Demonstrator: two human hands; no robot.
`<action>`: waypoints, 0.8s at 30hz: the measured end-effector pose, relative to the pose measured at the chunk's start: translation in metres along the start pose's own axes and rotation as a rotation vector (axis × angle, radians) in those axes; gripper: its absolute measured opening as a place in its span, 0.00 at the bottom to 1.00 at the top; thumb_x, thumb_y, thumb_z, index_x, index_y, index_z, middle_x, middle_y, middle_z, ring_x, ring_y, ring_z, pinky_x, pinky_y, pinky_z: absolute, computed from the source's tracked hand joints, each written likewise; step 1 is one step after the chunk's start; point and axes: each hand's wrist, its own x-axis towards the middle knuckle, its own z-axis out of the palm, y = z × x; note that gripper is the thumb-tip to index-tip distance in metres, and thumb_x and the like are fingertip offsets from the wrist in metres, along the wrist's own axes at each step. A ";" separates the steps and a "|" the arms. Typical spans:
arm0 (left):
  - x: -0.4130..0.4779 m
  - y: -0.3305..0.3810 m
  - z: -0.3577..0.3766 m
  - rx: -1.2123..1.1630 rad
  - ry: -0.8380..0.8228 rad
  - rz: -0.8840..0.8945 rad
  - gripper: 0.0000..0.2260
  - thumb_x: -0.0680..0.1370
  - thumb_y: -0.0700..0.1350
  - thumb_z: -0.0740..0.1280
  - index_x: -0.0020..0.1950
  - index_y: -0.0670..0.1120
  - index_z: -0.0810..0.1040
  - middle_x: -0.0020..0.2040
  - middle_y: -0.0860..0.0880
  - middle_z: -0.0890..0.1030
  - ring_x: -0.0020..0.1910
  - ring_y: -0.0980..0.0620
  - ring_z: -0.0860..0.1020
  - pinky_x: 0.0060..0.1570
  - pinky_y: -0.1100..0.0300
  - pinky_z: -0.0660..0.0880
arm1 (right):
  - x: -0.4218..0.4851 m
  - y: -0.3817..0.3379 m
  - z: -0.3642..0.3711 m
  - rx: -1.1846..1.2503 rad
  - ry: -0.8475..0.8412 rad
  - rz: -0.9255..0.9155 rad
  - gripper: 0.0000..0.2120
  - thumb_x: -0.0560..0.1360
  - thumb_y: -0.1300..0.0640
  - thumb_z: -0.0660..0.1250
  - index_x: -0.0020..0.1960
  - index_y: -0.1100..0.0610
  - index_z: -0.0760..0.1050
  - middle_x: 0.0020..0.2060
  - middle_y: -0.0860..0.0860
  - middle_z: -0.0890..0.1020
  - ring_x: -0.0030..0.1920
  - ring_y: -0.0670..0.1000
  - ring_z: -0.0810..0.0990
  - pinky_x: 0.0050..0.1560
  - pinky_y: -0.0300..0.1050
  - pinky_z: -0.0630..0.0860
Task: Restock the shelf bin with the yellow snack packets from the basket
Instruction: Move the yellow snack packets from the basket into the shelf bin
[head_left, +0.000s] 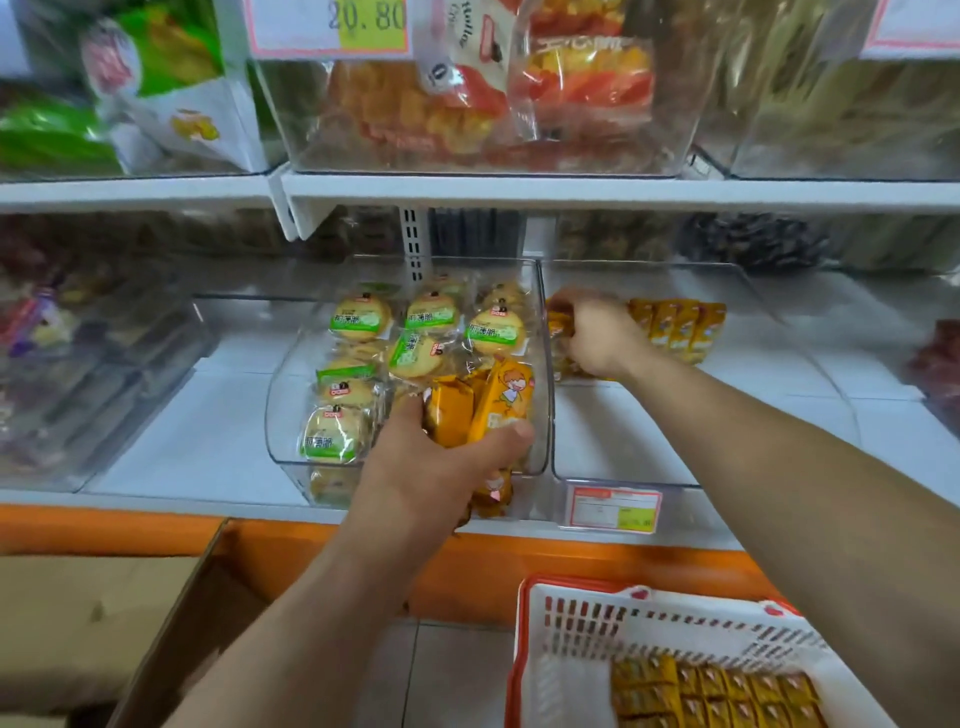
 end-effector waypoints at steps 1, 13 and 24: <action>0.000 -0.001 0.001 0.001 0.005 -0.006 0.22 0.65 0.61 0.79 0.54 0.55 0.79 0.43 0.54 0.85 0.43 0.51 0.85 0.38 0.57 0.79 | 0.001 0.001 0.002 -0.004 0.016 0.012 0.15 0.72 0.62 0.71 0.58 0.57 0.78 0.54 0.58 0.82 0.54 0.60 0.79 0.48 0.42 0.71; 0.006 -0.009 0.002 0.026 0.015 -0.029 0.23 0.63 0.63 0.79 0.52 0.57 0.78 0.40 0.61 0.85 0.39 0.56 0.85 0.42 0.54 0.81 | -0.002 0.017 0.019 -0.021 -0.263 0.059 0.38 0.64 0.53 0.82 0.69 0.53 0.68 0.59 0.55 0.80 0.58 0.58 0.79 0.57 0.54 0.79; 0.007 -0.010 0.011 0.035 -0.011 -0.022 0.21 0.64 0.63 0.78 0.51 0.56 0.79 0.39 0.61 0.85 0.37 0.62 0.84 0.39 0.58 0.79 | -0.001 0.016 0.031 -0.381 0.021 -0.041 0.33 0.69 0.56 0.76 0.69 0.52 0.64 0.58 0.57 0.74 0.43 0.62 0.82 0.33 0.51 0.77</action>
